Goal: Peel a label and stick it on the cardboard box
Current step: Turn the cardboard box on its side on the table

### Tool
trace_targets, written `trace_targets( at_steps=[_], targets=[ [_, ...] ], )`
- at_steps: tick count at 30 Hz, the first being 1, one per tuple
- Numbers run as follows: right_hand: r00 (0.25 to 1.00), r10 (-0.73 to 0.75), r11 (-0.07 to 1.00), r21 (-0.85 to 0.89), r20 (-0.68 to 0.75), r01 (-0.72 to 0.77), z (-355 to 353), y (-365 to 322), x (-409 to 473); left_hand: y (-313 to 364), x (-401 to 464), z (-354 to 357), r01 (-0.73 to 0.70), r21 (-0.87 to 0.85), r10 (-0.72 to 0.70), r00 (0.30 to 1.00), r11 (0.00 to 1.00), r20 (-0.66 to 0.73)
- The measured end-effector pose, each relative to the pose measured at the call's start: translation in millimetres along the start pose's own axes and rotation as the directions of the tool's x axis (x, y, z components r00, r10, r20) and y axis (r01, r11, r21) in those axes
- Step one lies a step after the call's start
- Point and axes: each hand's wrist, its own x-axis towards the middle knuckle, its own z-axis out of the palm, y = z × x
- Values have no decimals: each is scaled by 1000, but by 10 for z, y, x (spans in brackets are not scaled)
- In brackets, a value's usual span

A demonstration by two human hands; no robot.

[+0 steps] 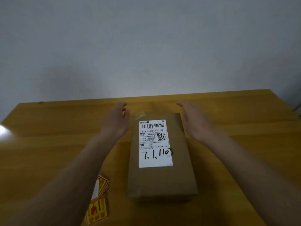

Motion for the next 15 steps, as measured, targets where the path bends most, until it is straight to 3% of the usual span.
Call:
trace_targets(
  at_steps=[3,8,10,15],
  targets=[
    [1000,24,998,-55,0,-24,-18,17,-207,-118,-261,-56,11,23,-11,1000,1000,-26],
    [993,113,992,-56,38,-110,-116,30,-844,-222,-913,-315,10,269,-36,995,963,93],
    [987,153,988,22,53,-154,-139,-1,-1060,-216,-1139,-426,10,233,-34,995,972,96],
    [970,229,941,234,87,-243,-94,-165,-1599,-145,-1747,-596,-6,-59,10,998,998,69]
  ],
)
